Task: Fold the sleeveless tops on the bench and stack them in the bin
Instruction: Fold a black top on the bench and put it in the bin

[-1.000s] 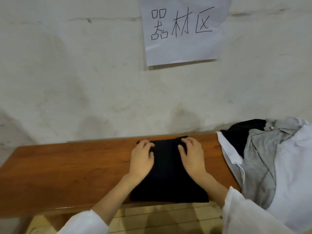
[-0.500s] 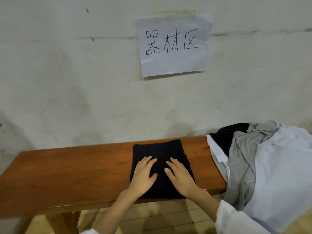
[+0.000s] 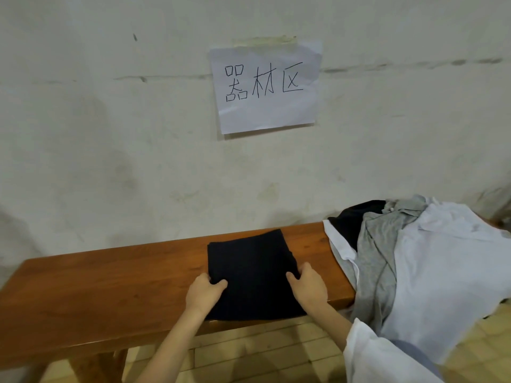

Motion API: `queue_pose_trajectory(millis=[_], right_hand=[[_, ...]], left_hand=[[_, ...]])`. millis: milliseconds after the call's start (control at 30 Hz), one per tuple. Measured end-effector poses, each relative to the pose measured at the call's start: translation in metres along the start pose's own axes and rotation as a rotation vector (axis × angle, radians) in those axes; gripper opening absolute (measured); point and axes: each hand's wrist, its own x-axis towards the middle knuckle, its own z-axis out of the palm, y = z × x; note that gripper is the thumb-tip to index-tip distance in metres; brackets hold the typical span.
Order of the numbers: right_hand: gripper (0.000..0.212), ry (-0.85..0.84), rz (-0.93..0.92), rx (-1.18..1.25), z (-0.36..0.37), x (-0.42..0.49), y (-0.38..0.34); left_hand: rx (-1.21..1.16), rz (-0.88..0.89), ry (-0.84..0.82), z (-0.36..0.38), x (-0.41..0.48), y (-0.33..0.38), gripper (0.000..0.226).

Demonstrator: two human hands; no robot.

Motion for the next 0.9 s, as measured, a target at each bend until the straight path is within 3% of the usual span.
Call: queue_pose_trajectory(millis=[100, 200, 267, 433, 767, 900], right_hand=[[0.022, 0.003, -0.104, 0.002, -0.001, -0.008, -0.009], [0.022, -0.08, -0.173, 0.014, -0.005, -0.011, -0.009], [0.019, -0.14, -0.196, 0.069, -0.009, -0.01, -0.007], [0.045, -0.208, -0.208, 0.237, -0.029, -0.014, -0.013], [0.052, 0.137, 0.032, 0.586, -0.115, -0.072, 0.024], [0.05, 0.379, 0.142, 0.622, -0.174, -0.12, 0.1]], left_hand=[[-0.353, -0.059, -0.072, -0.007, -0.01, 0.003, 0.039], [-0.413, -0.051, -0.12, -0.02, -0.013, 0.002, 0.04], [-0.36, 0.006, -0.175, -0.029, -0.013, 0.003, 0.034], [-0.105, 0.184, -0.245, -0.045, -0.023, 0.039, 0.04], [0.087, 0.473, -0.381, 0.029, -0.102, 0.16, 0.035], [0.188, 0.658, -0.587, 0.106, -0.158, 0.2, 0.039]])
